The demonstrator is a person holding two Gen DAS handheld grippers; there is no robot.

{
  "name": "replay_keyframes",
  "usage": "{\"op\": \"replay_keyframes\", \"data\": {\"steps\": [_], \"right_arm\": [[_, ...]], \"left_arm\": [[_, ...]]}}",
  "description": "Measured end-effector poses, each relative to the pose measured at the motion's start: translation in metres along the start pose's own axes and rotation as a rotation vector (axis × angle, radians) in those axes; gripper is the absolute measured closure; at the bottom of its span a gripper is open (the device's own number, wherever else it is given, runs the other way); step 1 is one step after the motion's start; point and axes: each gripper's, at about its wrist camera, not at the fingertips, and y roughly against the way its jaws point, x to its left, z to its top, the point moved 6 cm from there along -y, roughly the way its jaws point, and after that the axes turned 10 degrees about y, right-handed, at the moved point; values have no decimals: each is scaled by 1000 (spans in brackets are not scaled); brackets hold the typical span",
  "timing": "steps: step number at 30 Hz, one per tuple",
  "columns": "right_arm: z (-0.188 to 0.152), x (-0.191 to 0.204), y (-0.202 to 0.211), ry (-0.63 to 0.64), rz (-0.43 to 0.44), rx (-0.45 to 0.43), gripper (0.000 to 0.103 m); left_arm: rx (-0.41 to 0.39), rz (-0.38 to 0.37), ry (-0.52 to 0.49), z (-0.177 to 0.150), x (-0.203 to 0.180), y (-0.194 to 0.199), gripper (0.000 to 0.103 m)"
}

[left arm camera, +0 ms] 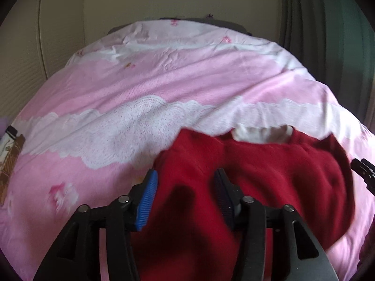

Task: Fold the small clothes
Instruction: 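Open both tools and release the folded red sweatshirt on the bed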

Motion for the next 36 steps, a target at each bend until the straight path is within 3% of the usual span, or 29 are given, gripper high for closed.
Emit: {"op": "replay_keyframes", "data": {"steps": [3,8,15,19,22,24,26,28,32,36], "right_arm": [[-13,5,21,-17,31,-17,32],[-34,26,29,27,62,5,32],[-69,31,1,40,41,155,32],[-82,20,-9,-19,55,187,24],[-77,20,3,-26,35,159,24],[-67,22,20,-16,-3,91,24],[-51,28,41,-22,29,-17,24],[-38,38,47,-3,70,-66,23],[-18,70,31,90,106,-68,23],[-18,82,-5,124,105,10,24]], "left_arm": [[-11,-12,-13,-24,-3,24,46],[37,-13,-3,-58,1,25,46],[65,0,43,-68,18,10,38],[67,5,54,-71,25,5,37],[48,13,58,-68,23,18,39],[8,-8,53,-60,16,30,39],[-32,-48,25,-51,1,41,39],[-60,-97,-19,-41,-20,46,34],[-52,-126,-98,-29,-51,29,31],[66,-115,-72,-31,-44,-11,30]]}}
